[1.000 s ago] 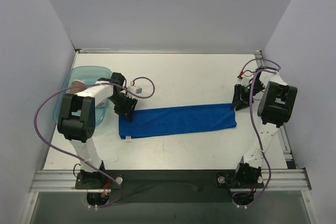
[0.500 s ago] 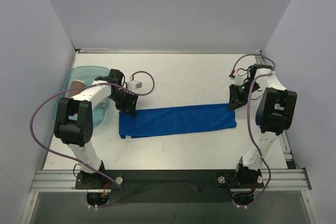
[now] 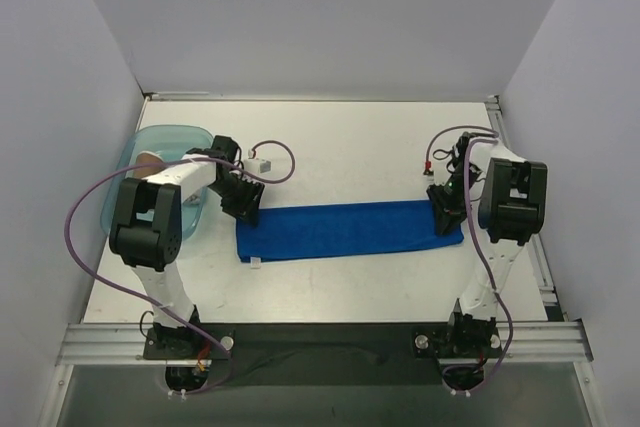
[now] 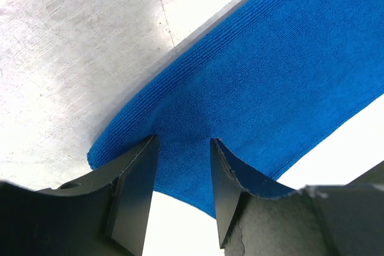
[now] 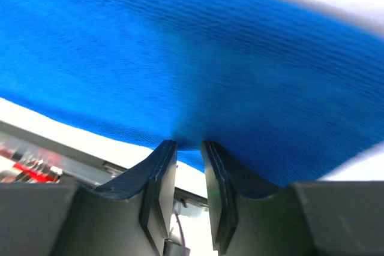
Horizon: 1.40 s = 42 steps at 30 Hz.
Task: Roll the towels
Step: Fold the towel
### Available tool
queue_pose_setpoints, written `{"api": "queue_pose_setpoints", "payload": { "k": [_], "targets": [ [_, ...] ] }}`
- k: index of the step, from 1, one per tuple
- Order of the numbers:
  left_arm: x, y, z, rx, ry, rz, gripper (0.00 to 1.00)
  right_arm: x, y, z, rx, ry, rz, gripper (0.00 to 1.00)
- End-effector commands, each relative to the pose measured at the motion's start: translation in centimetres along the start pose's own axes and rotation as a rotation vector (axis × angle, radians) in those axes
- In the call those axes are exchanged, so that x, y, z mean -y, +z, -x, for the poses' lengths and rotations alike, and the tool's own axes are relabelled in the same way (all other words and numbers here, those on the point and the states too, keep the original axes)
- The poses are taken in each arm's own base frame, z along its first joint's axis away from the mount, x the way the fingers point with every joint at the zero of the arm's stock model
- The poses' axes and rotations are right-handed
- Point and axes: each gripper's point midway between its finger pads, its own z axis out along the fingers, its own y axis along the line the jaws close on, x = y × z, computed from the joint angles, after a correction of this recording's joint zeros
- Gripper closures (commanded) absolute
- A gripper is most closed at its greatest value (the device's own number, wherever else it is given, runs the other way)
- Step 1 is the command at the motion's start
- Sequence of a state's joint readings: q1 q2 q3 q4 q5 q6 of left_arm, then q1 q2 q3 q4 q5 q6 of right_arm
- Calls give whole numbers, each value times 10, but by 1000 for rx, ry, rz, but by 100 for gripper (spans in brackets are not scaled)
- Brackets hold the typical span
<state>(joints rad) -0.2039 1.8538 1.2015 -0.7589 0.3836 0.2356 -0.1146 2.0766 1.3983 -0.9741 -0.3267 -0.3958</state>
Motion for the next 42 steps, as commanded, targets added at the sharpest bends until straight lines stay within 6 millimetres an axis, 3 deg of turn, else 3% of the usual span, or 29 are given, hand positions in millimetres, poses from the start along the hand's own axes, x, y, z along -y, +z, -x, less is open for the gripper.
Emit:
{"api": "queue_pose_setpoints", "payload": {
  "k": [1, 6, 7, 11, 16, 19, 26, 28, 42],
  "targets": [
    [-10, 11, 4, -10, 1, 37, 50, 37, -13, 5, -24, -23, -154, 72],
    [-17, 20, 18, -8, -5, 44, 49, 43, -24, 25, 29, -31, -162, 67],
    [-17, 21, 22, 0, -10, 41, 50, 47, -31, 38, 68, -23, -163, 67],
    [4, 11, 47, 72, -5, -66, 46, 32, -49, 68, 218, 30, -43, 63],
    [26, -23, 60, 168, 26, -109, 42, 26, -88, 64, 349, 58, -24, 59],
    [32, -32, 58, 188, 38, -110, 40, 35, -98, 56, 378, 131, -27, 51],
    [34, -45, 50, 213, 62, -74, 34, 47, -66, 38, 283, 264, 2, 49],
    [33, -48, 47, 217, 72, -63, 16, 49, -54, 35, 253, 290, 6, 49],
    [36, -59, 47, 248, 81, -63, 15, 45, -22, 38, 161, 340, 68, 54]
  ]
}}
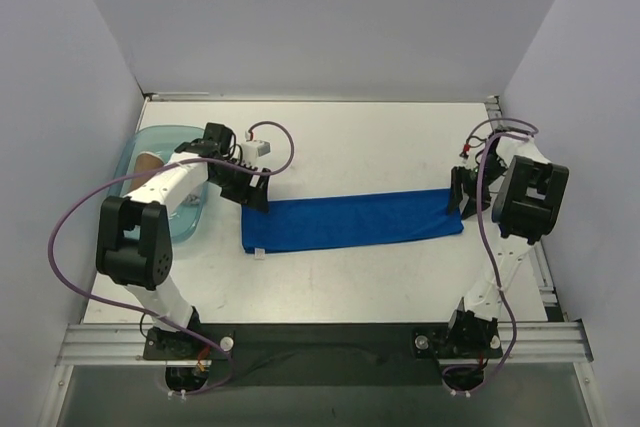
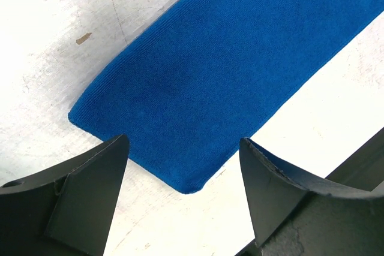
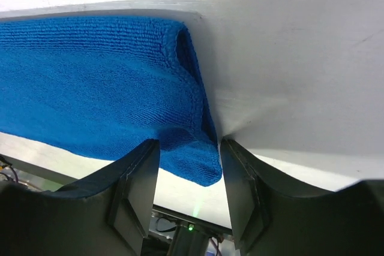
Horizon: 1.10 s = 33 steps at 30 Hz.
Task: Roll the towels
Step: Fold the towel
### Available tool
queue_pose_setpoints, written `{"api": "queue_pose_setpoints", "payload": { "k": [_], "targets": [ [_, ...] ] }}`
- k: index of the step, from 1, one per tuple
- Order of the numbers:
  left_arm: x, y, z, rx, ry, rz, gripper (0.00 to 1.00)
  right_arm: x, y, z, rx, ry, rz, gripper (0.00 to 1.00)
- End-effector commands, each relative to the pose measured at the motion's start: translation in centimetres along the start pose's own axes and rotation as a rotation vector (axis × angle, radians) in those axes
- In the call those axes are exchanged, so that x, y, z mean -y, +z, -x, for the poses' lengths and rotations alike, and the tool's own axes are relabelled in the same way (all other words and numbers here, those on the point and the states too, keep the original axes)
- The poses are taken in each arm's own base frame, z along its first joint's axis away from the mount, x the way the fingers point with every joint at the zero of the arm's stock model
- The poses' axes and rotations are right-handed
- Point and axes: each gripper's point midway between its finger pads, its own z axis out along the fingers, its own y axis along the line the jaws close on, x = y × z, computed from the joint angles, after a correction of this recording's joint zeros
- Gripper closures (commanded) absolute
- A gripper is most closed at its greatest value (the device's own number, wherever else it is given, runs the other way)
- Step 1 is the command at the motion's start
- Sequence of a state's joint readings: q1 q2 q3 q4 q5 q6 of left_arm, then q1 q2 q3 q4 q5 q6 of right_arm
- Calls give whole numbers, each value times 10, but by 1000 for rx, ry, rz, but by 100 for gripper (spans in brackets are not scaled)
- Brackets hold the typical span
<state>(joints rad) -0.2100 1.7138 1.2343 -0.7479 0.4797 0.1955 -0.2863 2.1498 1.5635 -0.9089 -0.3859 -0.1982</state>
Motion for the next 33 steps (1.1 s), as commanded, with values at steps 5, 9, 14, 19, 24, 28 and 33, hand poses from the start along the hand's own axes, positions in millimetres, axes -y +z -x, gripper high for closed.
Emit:
{"api": "queue_pose_setpoints", "payload": {
  "k": [5, 9, 14, 19, 24, 28, 33],
  "targets": [
    [7, -14, 14, 71, 45, -7, 15, -11, 7, -6, -78, 9, 10, 61],
    [6, -15, 14, 73, 43, -5, 15, -12, 13, -7, -96, -2, 17, 89],
    [8, -12, 3, 55, 28, -19, 15, -7, 0, -4, -58, -39, -1, 100],
    [12, -13, -1, 57, 35, -34, 15, 2, -32, 10, 46, -70, -11, 100],
    [10, -4, -14, 10, 4, -47, 16, -9, -54, 10, 87, -142, 2, 100],
    [11, 4, -22, -20, -21, -67, 17, -21, -56, 3, 84, -173, 23, 100],
    [10, 11, -27, -45, -42, -86, 17, -39, -60, -3, 85, -206, 41, 100]
  ]
}}
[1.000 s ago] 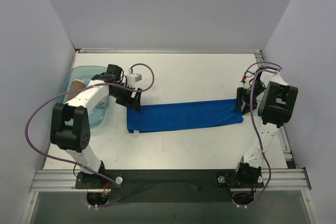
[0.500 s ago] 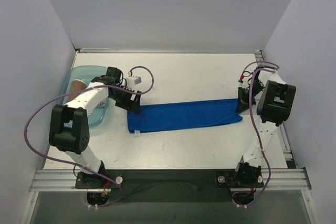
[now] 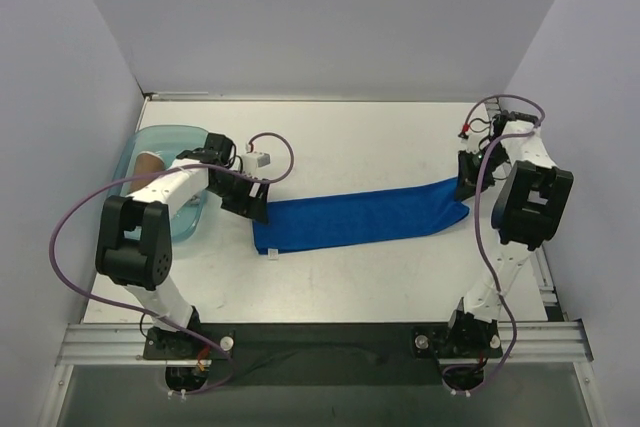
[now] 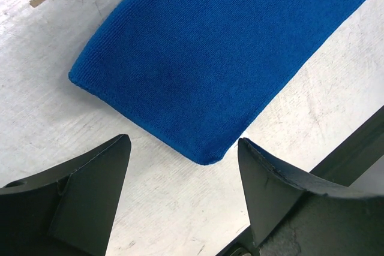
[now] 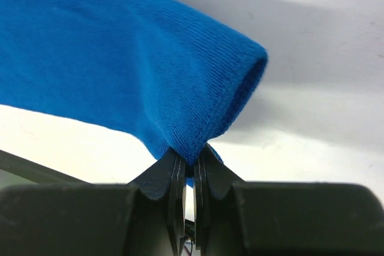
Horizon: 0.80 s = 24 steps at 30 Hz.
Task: Roll the towels
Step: Fold the towel
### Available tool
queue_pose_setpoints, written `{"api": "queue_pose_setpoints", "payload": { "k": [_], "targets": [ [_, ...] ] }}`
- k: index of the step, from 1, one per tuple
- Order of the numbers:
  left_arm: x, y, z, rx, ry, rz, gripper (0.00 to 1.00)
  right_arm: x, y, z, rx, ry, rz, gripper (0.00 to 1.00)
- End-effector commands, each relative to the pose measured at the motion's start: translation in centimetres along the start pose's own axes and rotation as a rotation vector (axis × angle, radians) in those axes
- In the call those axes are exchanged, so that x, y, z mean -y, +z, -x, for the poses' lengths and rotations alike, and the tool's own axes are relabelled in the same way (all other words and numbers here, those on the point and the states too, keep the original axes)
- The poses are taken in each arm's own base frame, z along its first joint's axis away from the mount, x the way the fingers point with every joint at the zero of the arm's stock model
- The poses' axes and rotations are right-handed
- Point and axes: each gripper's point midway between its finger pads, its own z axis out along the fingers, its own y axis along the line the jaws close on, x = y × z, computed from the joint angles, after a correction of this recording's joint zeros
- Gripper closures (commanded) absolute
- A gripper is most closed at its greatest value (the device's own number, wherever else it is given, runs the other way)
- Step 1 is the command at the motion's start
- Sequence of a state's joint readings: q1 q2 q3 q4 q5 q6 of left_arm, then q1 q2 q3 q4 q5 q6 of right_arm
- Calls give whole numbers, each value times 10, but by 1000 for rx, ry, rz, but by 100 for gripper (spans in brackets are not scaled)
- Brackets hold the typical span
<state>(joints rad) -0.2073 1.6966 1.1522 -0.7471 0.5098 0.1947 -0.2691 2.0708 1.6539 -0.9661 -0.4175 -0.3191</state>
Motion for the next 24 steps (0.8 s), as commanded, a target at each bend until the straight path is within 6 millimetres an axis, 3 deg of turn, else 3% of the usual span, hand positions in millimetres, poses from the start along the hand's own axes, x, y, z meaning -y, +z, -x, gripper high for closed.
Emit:
{"api": "queue_pose_setpoints", "payload": {
  "k": [1, 6, 13, 24],
  "targets": [
    [4, 5, 0, 1, -9, -51, 17, -30, -19, -15, -21, -43, 45, 100],
    [1, 14, -5, -19, -26, -58, 18, -64, -21, -18, -16, -93, 85, 100],
    [-4, 20, -11, -39, -42, -46, 20, -130, -4, -22, -62, -174, 208, 100],
    [-13, 25, -19, -66, -63, -3, 20, -213, 29, -21, -142, -218, 375, 100]
  ]
}}
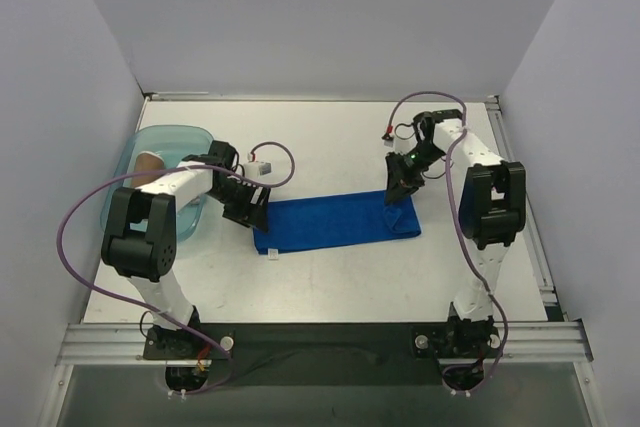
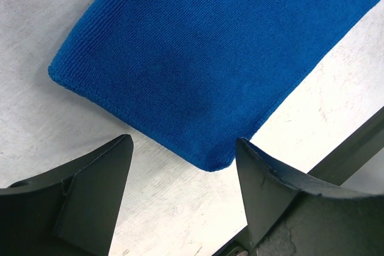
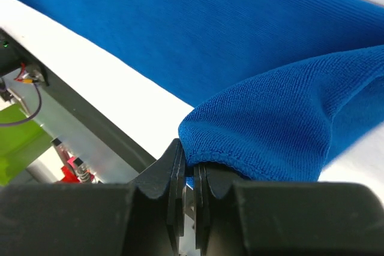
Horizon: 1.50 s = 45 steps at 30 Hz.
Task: Roll the towels
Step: Fold the towel
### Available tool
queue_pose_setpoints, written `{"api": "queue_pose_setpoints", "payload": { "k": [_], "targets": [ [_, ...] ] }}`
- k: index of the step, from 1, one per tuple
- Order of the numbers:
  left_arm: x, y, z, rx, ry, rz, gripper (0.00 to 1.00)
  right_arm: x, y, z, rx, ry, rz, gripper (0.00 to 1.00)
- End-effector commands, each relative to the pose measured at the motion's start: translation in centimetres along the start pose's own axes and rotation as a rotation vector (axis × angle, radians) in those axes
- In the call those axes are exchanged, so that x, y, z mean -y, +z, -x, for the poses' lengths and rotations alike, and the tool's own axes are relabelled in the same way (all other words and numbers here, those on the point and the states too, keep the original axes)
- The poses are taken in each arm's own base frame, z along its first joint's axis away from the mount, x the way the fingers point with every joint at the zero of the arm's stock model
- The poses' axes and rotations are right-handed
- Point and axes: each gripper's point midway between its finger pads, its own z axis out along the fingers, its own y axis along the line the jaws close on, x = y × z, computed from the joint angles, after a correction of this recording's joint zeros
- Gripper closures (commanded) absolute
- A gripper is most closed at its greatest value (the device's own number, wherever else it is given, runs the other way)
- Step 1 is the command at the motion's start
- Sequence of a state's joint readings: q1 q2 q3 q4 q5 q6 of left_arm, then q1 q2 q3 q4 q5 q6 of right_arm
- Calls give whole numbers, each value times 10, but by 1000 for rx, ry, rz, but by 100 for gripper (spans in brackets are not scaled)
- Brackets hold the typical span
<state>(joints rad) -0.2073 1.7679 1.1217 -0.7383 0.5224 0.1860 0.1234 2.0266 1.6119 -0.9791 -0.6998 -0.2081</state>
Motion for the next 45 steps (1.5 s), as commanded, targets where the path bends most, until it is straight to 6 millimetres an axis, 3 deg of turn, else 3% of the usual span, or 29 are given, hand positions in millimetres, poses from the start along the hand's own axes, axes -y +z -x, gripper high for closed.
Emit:
{"api": "queue_pose_setpoints", "payload": {
  "k": [1, 10, 22, 33, 38, 41, 43, 44, 45],
  "targets": [
    [-9, 4, 2, 10, -12, 27, 20, -32, 11, 4, -27, 15, 86, 100],
    [-12, 9, -1, -7, -31, 30, 20, -64, 46, 16, -70, -82, 62, 100],
    [-12, 11, -3, -14, -34, 23, 20, -84, 71, 28, -98, -124, 49, 100],
    [-11, 12, -4, -13, -30, 17, 20, -87, 88, 27, -132, -117, 52, 100],
    [-5, 11, -1, 1, -23, -18, 19, -90, 101, 16, -177, -102, 71, 100],
    [-2, 8, 0, 15, -15, -27, 19, -96, 100, 17, -170, -113, 86, 88],
    [0, 3, 5, 37, -11, -36, 18, -107, 93, 24, -141, -125, 114, 70],
    [6, -6, 12, 77, 0, -63, 18, -127, 73, 33, -83, -158, 152, 63],
    [10, -9, 14, 91, 9, -77, 18, -127, 72, 32, -84, -157, 152, 63]
  ]
}}
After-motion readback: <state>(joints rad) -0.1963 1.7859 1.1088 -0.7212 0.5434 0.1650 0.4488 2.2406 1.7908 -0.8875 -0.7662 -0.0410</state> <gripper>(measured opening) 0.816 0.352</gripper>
